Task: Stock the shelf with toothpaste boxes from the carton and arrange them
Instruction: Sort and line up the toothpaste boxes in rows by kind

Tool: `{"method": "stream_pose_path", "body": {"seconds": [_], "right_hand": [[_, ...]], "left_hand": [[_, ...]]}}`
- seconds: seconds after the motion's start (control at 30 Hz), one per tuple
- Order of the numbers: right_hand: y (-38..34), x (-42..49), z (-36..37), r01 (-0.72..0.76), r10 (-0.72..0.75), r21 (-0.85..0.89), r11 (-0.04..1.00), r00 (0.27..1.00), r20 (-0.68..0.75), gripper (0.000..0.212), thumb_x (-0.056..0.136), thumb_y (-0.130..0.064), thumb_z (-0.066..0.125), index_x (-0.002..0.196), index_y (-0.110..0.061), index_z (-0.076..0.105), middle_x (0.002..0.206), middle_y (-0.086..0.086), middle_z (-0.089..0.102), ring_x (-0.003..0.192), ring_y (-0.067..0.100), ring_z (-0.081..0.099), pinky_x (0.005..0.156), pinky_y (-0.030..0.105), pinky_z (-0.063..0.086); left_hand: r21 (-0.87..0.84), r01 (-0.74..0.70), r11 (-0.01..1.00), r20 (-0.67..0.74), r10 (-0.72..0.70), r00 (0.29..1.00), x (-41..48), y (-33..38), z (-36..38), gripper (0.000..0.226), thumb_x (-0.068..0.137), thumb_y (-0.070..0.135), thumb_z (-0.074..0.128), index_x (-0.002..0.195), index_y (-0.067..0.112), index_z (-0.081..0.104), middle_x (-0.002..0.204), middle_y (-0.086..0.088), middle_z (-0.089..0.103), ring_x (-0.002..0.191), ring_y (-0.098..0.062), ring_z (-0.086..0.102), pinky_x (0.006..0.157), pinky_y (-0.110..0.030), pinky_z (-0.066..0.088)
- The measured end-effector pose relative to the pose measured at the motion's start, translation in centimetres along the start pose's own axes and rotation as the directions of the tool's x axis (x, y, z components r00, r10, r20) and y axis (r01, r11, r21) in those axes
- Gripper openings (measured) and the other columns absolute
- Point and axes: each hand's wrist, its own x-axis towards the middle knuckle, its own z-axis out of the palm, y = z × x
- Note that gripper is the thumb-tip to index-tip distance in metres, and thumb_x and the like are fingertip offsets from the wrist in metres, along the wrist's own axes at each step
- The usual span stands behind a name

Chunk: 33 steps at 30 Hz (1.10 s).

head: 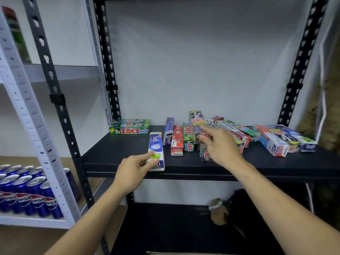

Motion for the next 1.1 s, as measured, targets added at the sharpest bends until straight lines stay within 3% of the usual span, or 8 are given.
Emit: {"method": "stream_pose_path", "body": {"seconds": [0.13, 0.27, 0.33, 0.37, 0.43, 0.63, 0.8, 1.1], "right_hand": [[2.9, 0.3, -1.4, -0.047, 0.047, -0.100, 0.994, 0.999, 0.001, 0.041, 0.098, -0.021, 0.057, 0.139, -0.021, 0.054, 0.137, 0.009, 0.058, 0.109, 0.023, 0.063, 0.096, 0.023, 0.041], [4.7, 0.6, -2.0, -0.092, 0.098, -0.106, 0.990, 0.994, 0.057, 0.042, 0.098, -0.029, 0.054, 0.140, -0.028, 0.052, 0.090, 0.010, 0.073, 0.058, 0.010, 0.058, 0.059, 0.008, 0.040], [5.1, 0.9, -2.2, -0.094, 0.100, -0.087, 0.992, 0.993, 0.067, 0.044, 0.096, -0.034, 0.057, 0.139, -0.030, 0.052, 0.117, 0.009, 0.069, 0.092, 0.012, 0.067, 0.083, 0.018, 0.045], [5.1, 1.1, -2.3, -0.101, 0.107, -0.078, 0.992, 0.992, 0.068, 0.046, 0.094, -0.038, 0.059, 0.139, -0.029, 0.053, 0.132, 0.005, 0.062, 0.117, 0.018, 0.059, 0.097, 0.026, 0.041], [5.1, 1.3, -2.3, -0.099, 0.104, -0.092, 0.991, 0.993, 0.051, 0.052, 0.090, -0.046, 0.061, 0.138, -0.027, 0.054, 0.148, 0.000, 0.047, 0.137, 0.021, 0.041, 0.110, 0.036, 0.033], [4.2, 1.8, -1.0, 0.050, -0.049, -0.296, 0.954, 0.999, 0.009, 0.051, 0.094, -0.048, 0.051, 0.139, -0.023, 0.053, 0.155, 0.003, 0.036, 0.145, 0.023, 0.028, 0.117, 0.041, 0.023], [1.6, 2.5, 1.6, 0.259, -0.219, -0.531, 0.807, 0.966, 0.137, 0.043, 0.099, -0.042, 0.041, 0.134, -0.023, 0.056, 0.142, -0.001, 0.053, 0.140, 0.025, 0.033, 0.120, 0.049, 0.014], [0.5, 4.6, 5.9, 0.226, -0.050, -0.637, 0.737, 0.958, 0.282, 0.044, 0.102, -0.041, 0.031, 0.136, -0.020, 0.050, 0.141, -0.001, 0.053, 0.143, 0.030, 0.026, 0.116, 0.060, 0.010]], "left_hand": [[0.013, -0.003, 1.000, -0.042, 0.003, 0.999, 0.4, 0.5, 1.0, 0.065, 0.076, 0.069, 0.056, 0.132, 0.036, 0.062, 0.114, 0.007, 0.074, 0.102, -0.005, 0.068, 0.082, -0.038, 0.058], [-0.036, -0.005, 0.999, -0.034, 0.004, 0.999, 0.7, 1.0, 2.0, 0.066, 0.079, 0.064, 0.062, 0.137, 0.032, 0.059, 0.116, 0.011, 0.072, 0.108, -0.001, 0.066, 0.088, -0.032, 0.057], [-0.049, 0.003, 0.999, -0.026, -0.004, 1.000, 0.9, 1.1, 2.0, 0.071, 0.081, 0.065, 0.062, 0.143, 0.031, 0.053, 0.114, 0.017, 0.072, 0.106, 0.005, 0.064, 0.091, -0.027, 0.055], [-0.055, 0.011, 0.998, -0.028, -0.013, 1.000, 1.1, 1.2, 1.9, 0.071, 0.084, 0.066, 0.060, 0.144, 0.030, 0.050, 0.107, 0.020, 0.073, 0.101, 0.010, 0.063, 0.089, -0.023, 0.053], [-0.070, 0.036, 0.997, -0.050, -0.039, 0.998, 1.8, 1.1, 1.3, 0.065, 0.089, 0.063, 0.055, 0.144, 0.029, 0.050, 0.095, 0.019, 0.075, 0.093, 0.014, 0.062, 0.080, -0.013, 0.046], [0.069, 0.074, 0.995, -0.130, -0.064, 0.989, 5.6, -0.5, -0.3, 0.050, 0.099, 0.049, 0.049, 0.141, 0.024, 0.054, 0.127, 0.001, 0.068, 0.121, -0.017, 0.059, 0.100, -0.030, 0.043], [0.432, 0.097, 0.897, -0.002, -0.106, 0.994, 7.7, -2.6, 0.4, 0.051, 0.103, 0.050, 0.034, 0.149, 0.030, 0.041, 0.154, -0.001, 0.043, 0.146, -0.022, 0.032, 0.117, -0.044, 0.028], [0.525, 0.069, 0.849, 0.036, -0.103, 0.994, 7.7, -2.9, 0.9, 0.049, 0.100, 0.058, 0.035, 0.144, 0.039, 0.047, 0.156, 0.016, 0.037, 0.147, -0.014, 0.029, 0.112, -0.039, 0.031]]}}
